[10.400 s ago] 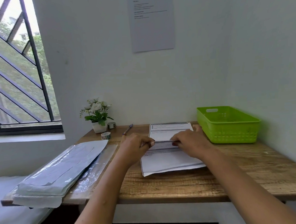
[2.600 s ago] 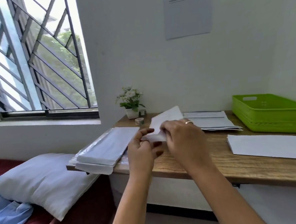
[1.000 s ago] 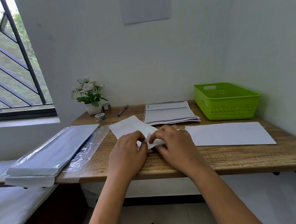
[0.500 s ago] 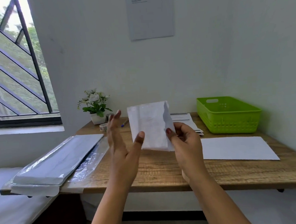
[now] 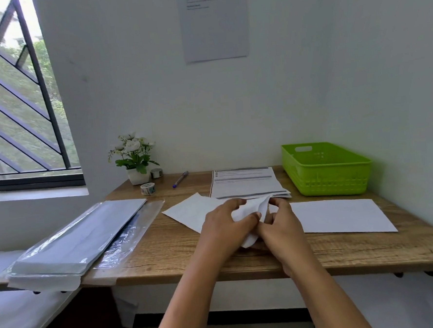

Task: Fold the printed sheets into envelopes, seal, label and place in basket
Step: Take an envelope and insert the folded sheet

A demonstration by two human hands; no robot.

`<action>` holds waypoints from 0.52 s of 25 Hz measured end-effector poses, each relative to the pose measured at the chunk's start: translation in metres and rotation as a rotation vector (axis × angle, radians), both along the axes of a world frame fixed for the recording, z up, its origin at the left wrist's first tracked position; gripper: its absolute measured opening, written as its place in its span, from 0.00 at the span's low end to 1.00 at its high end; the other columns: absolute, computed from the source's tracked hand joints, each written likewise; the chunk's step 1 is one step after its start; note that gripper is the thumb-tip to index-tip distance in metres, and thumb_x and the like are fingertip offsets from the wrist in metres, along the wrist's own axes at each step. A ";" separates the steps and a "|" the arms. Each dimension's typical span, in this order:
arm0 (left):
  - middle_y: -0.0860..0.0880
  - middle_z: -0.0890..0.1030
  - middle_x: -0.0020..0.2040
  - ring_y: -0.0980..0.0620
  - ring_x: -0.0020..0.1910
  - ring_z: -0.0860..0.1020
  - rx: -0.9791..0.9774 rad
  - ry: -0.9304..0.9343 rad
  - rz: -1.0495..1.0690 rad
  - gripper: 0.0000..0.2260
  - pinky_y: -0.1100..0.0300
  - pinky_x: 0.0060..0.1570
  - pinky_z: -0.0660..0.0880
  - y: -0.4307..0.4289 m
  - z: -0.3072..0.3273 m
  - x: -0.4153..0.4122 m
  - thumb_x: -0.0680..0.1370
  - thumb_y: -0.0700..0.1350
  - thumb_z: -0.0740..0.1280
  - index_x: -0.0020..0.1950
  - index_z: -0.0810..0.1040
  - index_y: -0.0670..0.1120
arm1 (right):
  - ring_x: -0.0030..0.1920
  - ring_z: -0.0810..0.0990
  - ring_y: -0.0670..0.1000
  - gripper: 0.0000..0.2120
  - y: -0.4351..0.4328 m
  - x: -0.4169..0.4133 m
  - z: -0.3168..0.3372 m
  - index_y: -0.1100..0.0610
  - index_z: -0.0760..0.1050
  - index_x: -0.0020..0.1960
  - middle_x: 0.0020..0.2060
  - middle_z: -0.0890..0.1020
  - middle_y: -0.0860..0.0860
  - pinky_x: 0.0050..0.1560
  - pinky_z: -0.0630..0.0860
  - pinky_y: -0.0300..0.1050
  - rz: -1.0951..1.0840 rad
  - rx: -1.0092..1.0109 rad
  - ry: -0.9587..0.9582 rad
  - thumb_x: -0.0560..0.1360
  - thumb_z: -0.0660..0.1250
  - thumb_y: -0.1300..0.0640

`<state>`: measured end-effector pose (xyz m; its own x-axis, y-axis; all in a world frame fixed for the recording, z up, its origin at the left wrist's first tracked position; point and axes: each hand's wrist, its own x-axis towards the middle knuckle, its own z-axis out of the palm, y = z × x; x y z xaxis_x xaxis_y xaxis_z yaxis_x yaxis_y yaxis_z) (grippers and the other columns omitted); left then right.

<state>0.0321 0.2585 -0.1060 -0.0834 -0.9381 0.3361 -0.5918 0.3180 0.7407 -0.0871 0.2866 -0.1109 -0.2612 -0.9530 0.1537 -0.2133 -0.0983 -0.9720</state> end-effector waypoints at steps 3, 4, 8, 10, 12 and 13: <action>0.53 0.80 0.58 0.56 0.57 0.75 0.121 -0.151 -0.025 0.19 0.63 0.53 0.69 -0.002 0.004 -0.004 0.73 0.55 0.68 0.62 0.77 0.53 | 0.49 0.81 0.57 0.32 0.002 -0.007 0.001 0.53 0.55 0.71 0.51 0.81 0.56 0.48 0.80 0.51 -0.072 0.012 0.384 0.72 0.67 0.58; 0.53 0.81 0.56 0.57 0.53 0.75 0.133 -0.190 -0.019 0.17 0.64 0.51 0.69 -0.002 0.007 -0.004 0.73 0.55 0.67 0.60 0.78 0.52 | 0.47 0.80 0.57 0.30 0.002 -0.006 0.000 0.53 0.55 0.69 0.49 0.81 0.56 0.45 0.78 0.49 -0.104 -0.008 0.459 0.72 0.66 0.57; 0.53 0.82 0.45 0.56 0.44 0.76 0.167 -0.219 -0.043 0.13 0.63 0.37 0.68 -0.004 0.016 -0.007 0.72 0.58 0.68 0.48 0.83 0.52 | 0.40 0.77 0.57 0.16 0.000 -0.002 -0.001 0.56 0.60 0.58 0.45 0.81 0.55 0.35 0.68 0.44 -0.269 -0.051 0.733 0.75 0.62 0.55; 0.52 0.80 0.44 0.55 0.43 0.75 0.156 -0.229 -0.024 0.11 0.63 0.35 0.67 -0.005 0.019 -0.008 0.71 0.55 0.68 0.47 0.82 0.51 | 0.46 0.80 0.58 0.14 -0.003 -0.001 0.001 0.56 0.66 0.56 0.47 0.81 0.54 0.36 0.67 0.44 -0.292 -0.029 0.837 0.75 0.63 0.51; 0.51 0.80 0.46 0.54 0.44 0.74 0.131 -0.242 0.039 0.10 0.62 0.36 0.67 -0.008 0.020 -0.012 0.71 0.53 0.68 0.48 0.81 0.50 | 0.48 0.80 0.57 0.11 -0.006 0.000 0.002 0.54 0.73 0.50 0.47 0.82 0.52 0.38 0.69 0.44 -0.274 -0.036 0.876 0.74 0.63 0.48; 0.50 0.79 0.48 0.54 0.45 0.74 0.109 -0.257 0.081 0.10 0.61 0.39 0.68 -0.010 0.019 -0.014 0.71 0.53 0.67 0.49 0.81 0.50 | 0.49 0.79 0.56 0.10 -0.007 0.000 0.002 0.54 0.76 0.48 0.47 0.81 0.51 0.39 0.71 0.45 -0.256 -0.060 0.888 0.73 0.64 0.48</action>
